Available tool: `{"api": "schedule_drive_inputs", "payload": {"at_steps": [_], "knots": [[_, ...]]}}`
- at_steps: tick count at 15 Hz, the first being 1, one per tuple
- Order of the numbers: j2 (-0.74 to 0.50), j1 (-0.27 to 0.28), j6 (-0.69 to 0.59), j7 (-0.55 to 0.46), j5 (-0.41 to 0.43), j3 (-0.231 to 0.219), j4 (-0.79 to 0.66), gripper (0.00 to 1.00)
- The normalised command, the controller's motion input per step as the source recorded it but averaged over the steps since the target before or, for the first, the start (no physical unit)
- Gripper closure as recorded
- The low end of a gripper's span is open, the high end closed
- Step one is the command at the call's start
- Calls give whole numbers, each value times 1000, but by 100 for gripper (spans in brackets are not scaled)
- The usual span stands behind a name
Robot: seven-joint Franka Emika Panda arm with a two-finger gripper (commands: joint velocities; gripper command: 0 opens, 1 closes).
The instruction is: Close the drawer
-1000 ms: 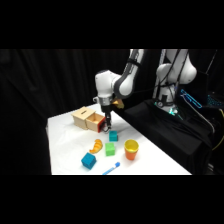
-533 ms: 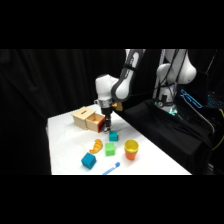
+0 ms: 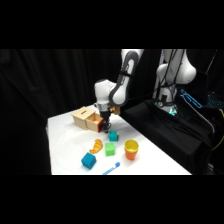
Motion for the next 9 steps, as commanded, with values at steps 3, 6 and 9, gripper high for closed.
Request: {"api": "schedule_drive_inputs", "payload": {"at_steps": [3,6,9], "knots": [[134,-30,163,109,3,-34,127,0],[114,-34,141,115,-23,-52,121,0],[86,-22,108,122,-66,-83,133,0]]}}
